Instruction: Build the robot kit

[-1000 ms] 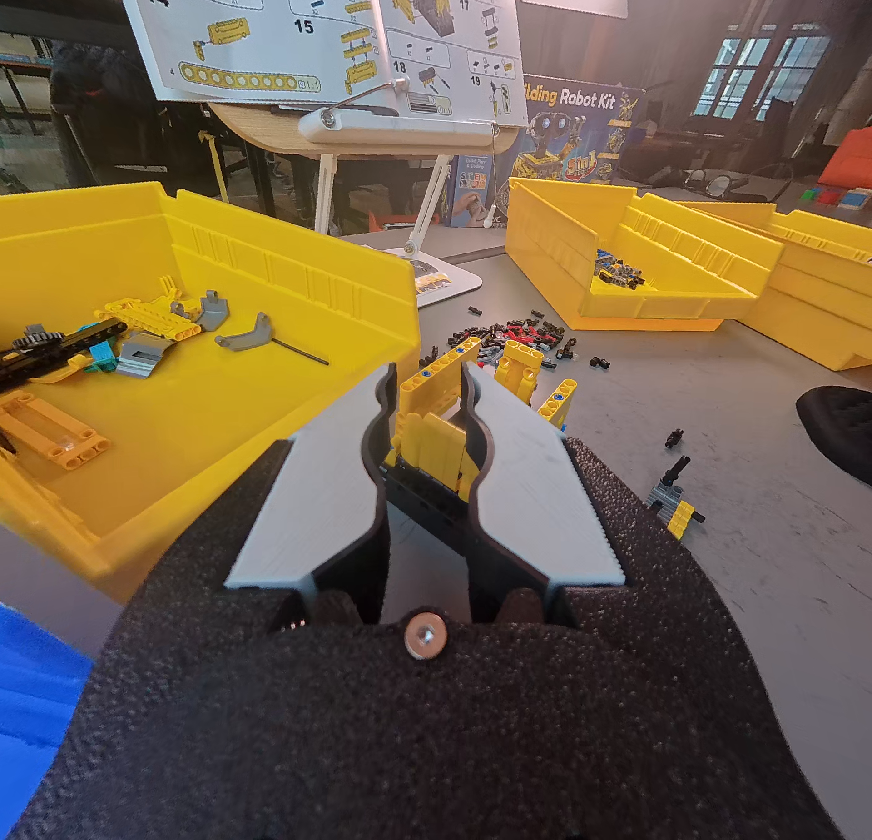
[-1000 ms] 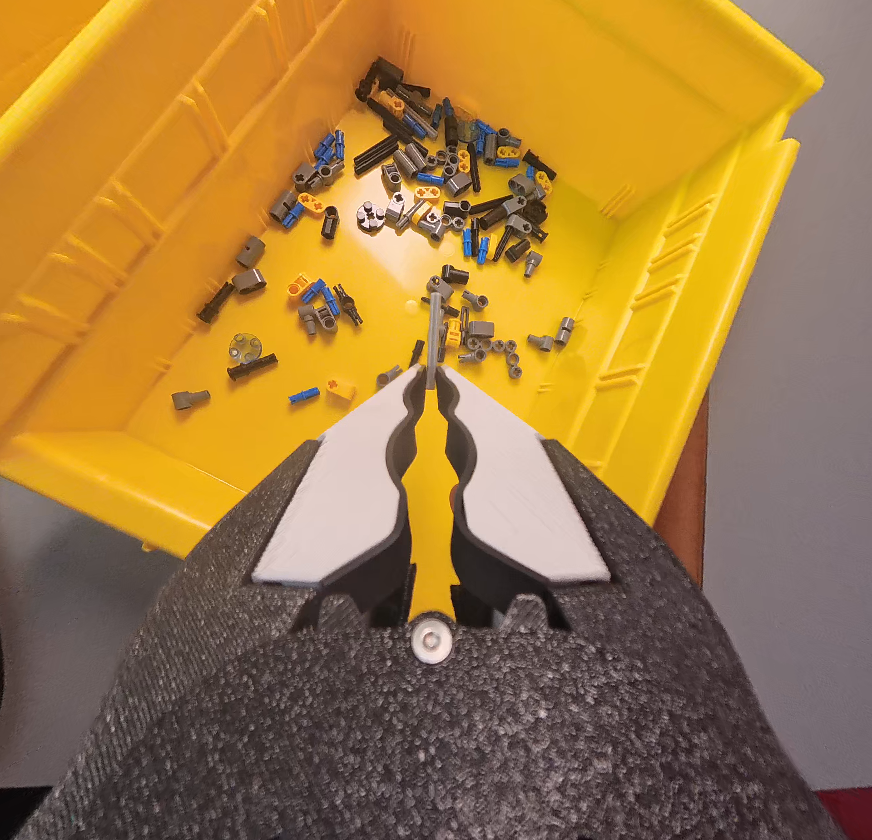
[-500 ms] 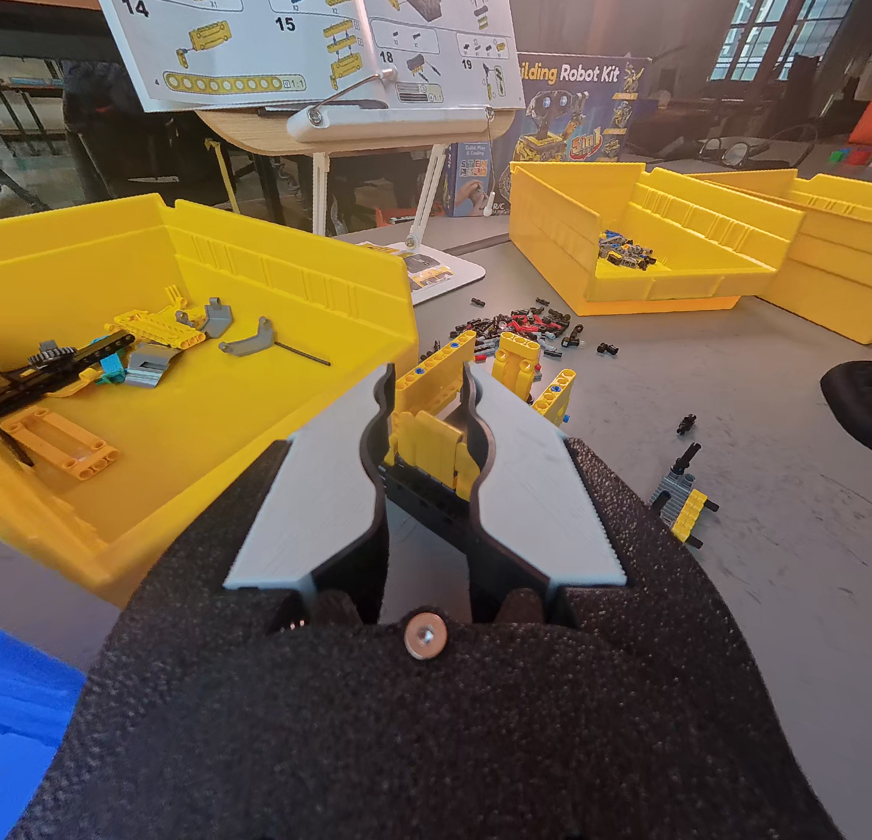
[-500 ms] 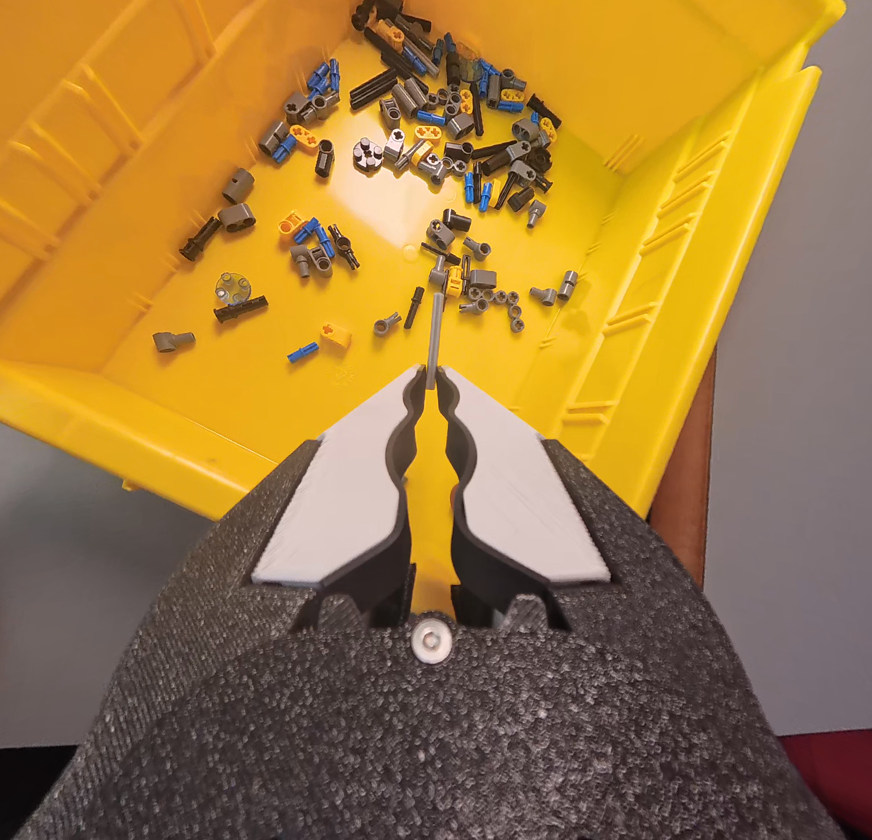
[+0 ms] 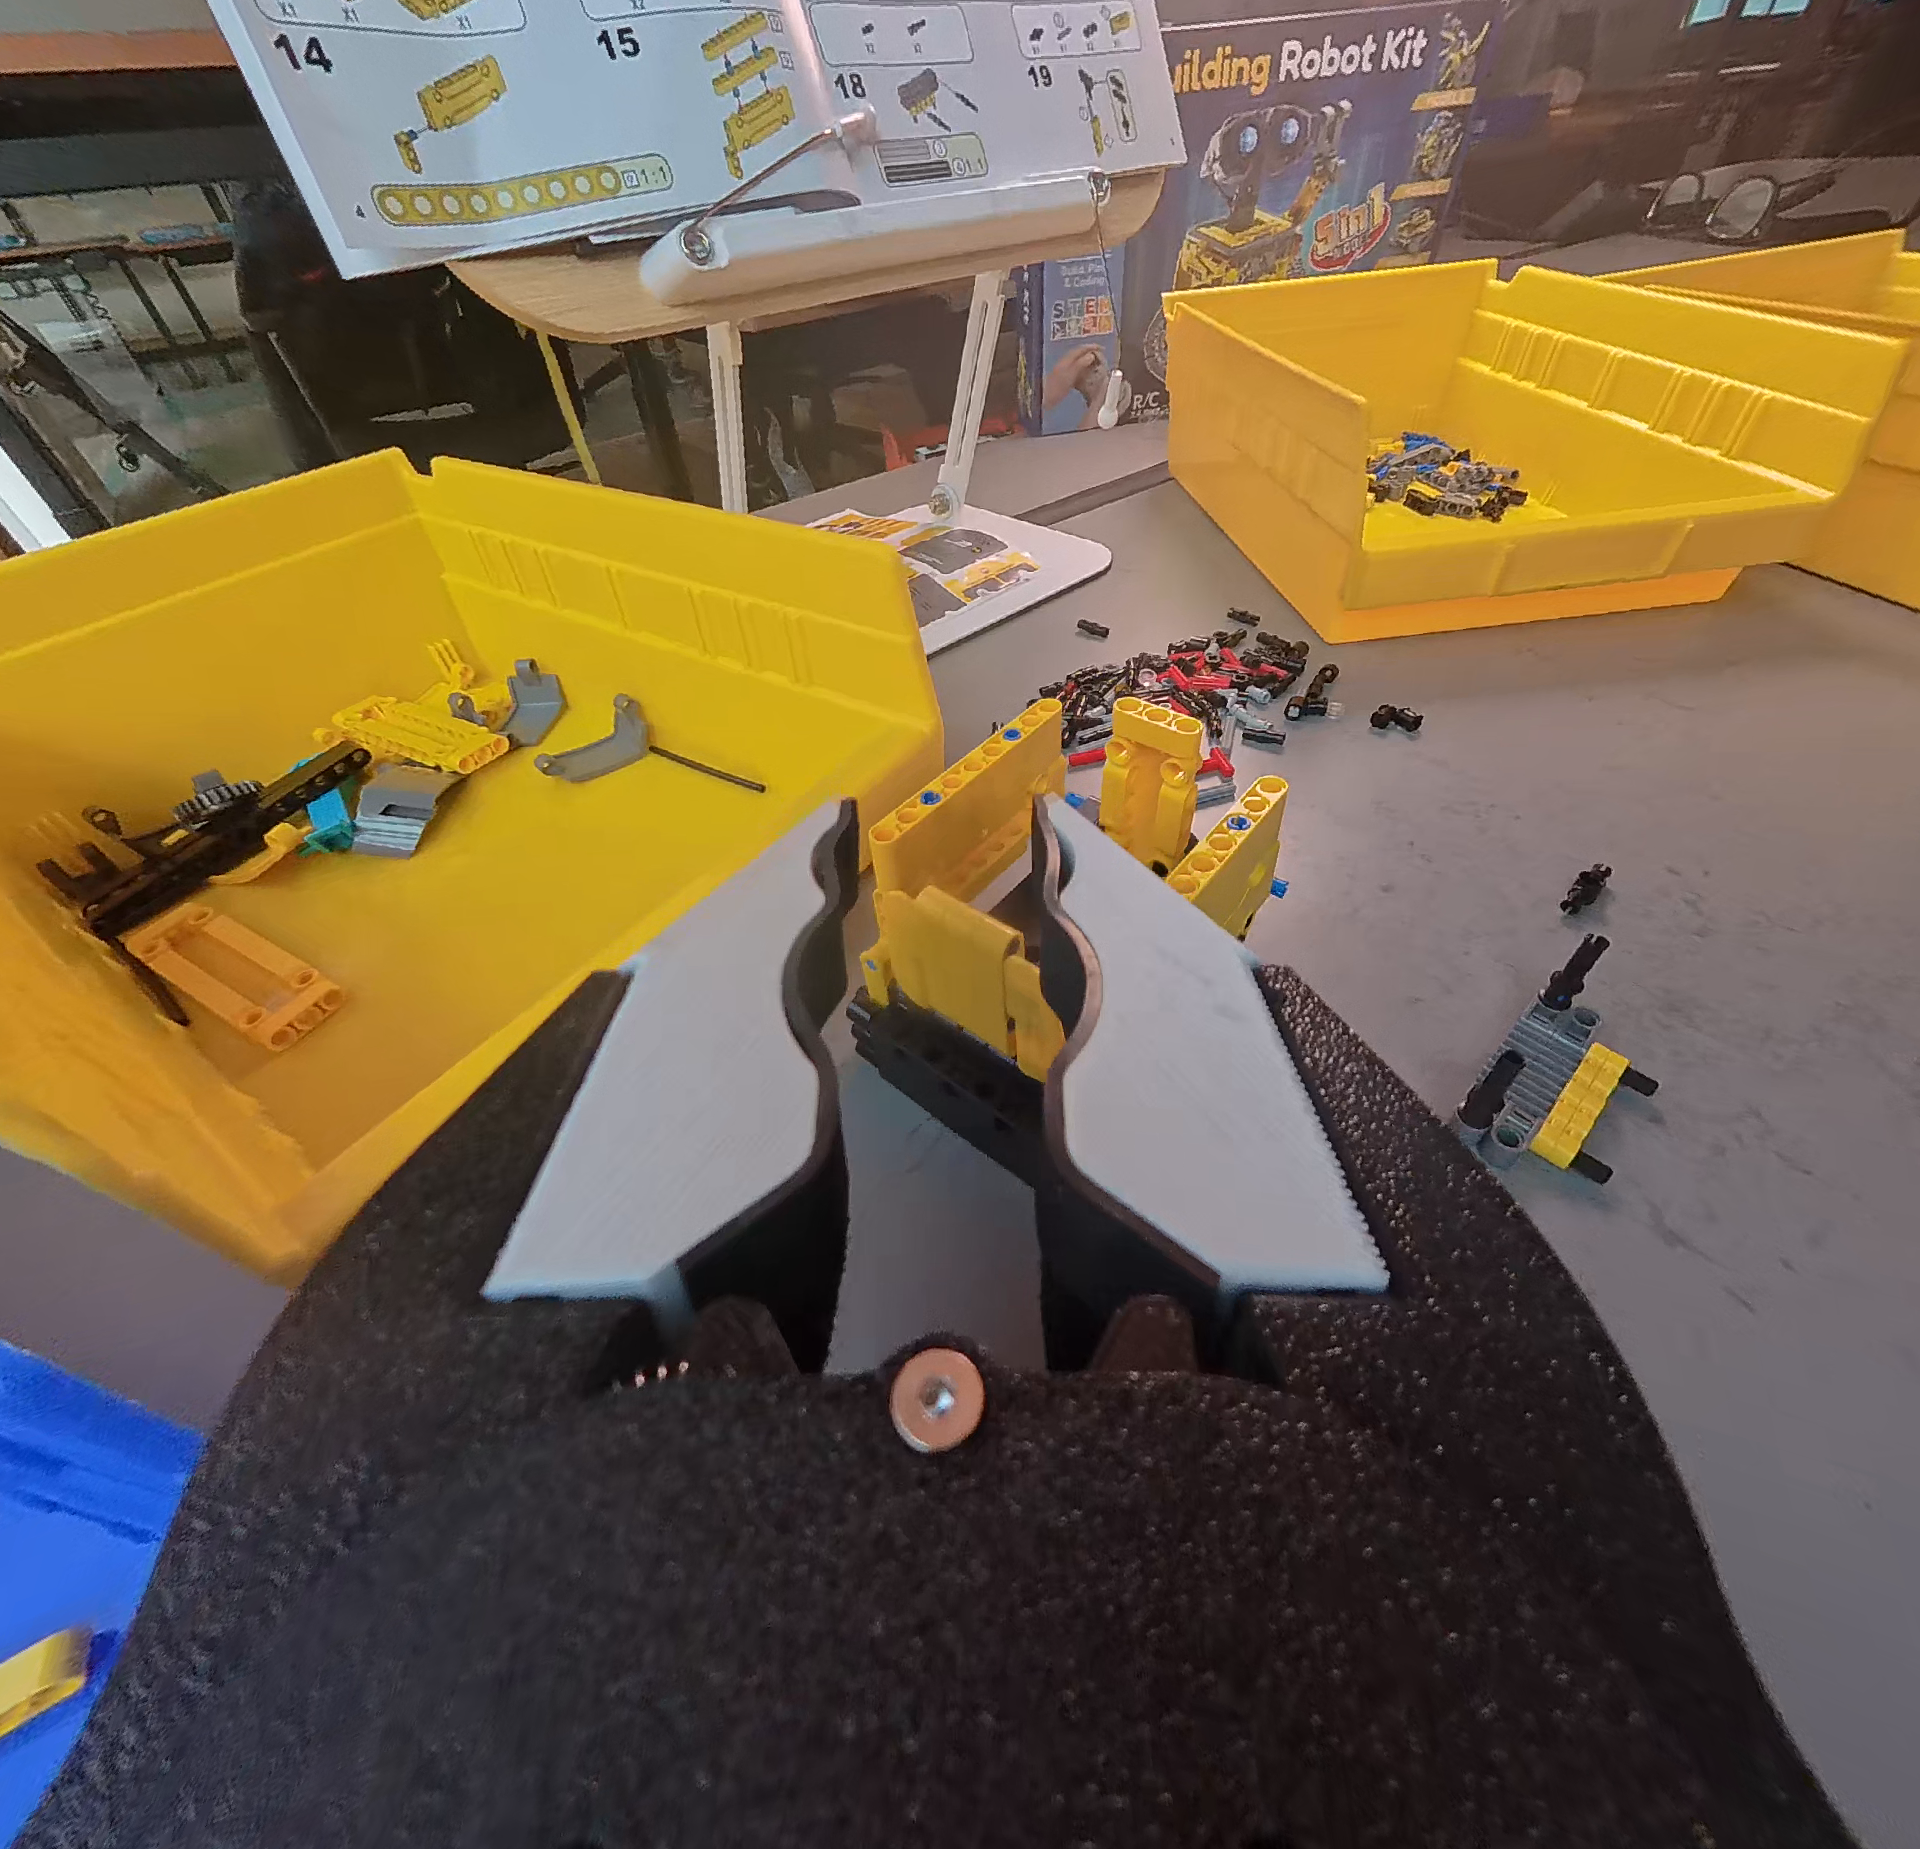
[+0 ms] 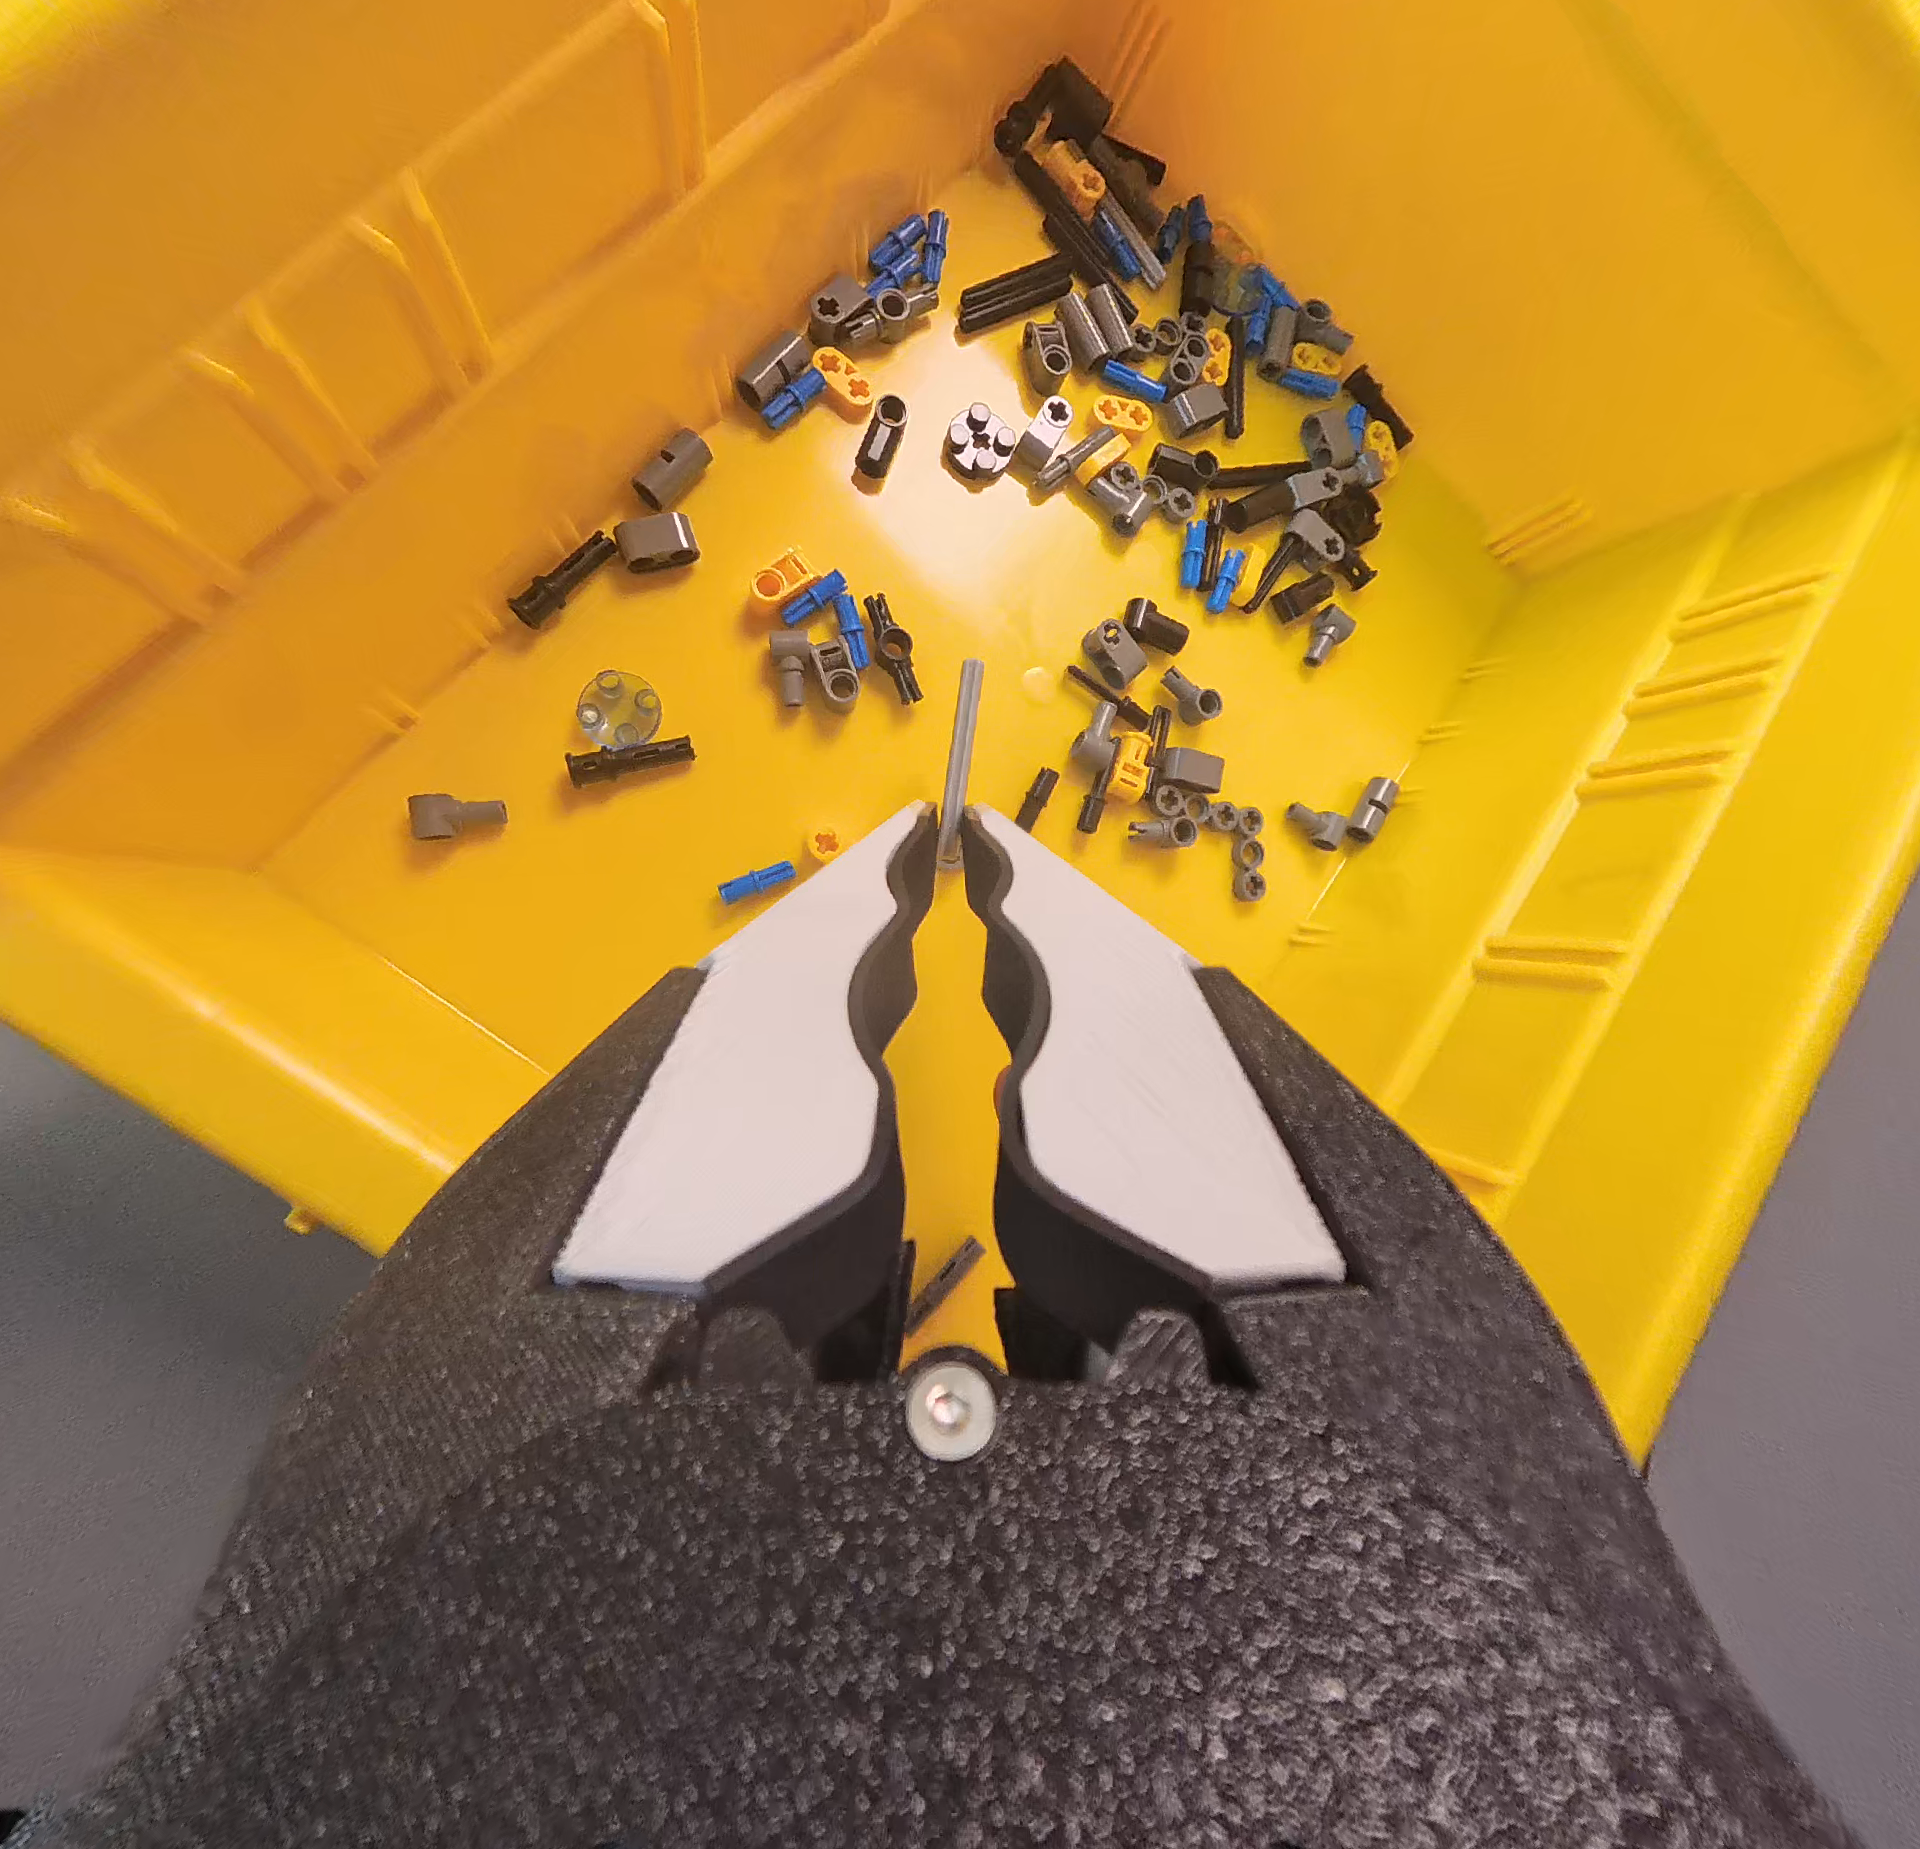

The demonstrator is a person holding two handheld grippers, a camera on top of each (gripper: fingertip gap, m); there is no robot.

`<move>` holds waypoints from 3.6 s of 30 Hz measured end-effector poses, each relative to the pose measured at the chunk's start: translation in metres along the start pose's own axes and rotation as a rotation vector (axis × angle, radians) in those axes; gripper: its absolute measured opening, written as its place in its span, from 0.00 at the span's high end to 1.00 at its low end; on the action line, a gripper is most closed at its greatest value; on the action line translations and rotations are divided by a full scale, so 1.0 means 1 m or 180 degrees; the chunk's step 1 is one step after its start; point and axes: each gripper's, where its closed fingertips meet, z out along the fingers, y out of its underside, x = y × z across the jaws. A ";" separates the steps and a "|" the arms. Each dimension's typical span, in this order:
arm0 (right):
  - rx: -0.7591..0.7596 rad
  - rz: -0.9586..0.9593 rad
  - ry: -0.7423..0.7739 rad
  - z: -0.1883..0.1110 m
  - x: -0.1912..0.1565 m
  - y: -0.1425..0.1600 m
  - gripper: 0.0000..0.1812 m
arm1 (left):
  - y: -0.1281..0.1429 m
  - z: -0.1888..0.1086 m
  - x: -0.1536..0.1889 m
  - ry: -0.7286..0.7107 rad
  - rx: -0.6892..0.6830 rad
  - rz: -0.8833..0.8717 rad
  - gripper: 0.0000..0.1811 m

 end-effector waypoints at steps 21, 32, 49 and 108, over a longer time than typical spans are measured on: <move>0.0455 -0.0031 -0.0170 -0.012 -0.001 -0.025 0.91 | 0.008 0.007 -0.003 -0.0155 -0.0204 0.0001 0.83; 0.0456 0.0016 -0.0171 -0.010 0.004 -0.031 0.90 | 0.007 0.005 -0.005 -0.0150 -0.0168 -0.0036 0.83; 0.0292 0.0265 -0.0480 0.076 0.011 -0.083 0.92 | -0.003 -0.007 -0.005 -0.0094 0.0118 -0.0115 0.82; 0.0212 0.0187 0.0117 0.059 0.045 -0.085 0.93 | -0.006 -0.011 -0.004 0.0082 0.0217 -0.0339 0.83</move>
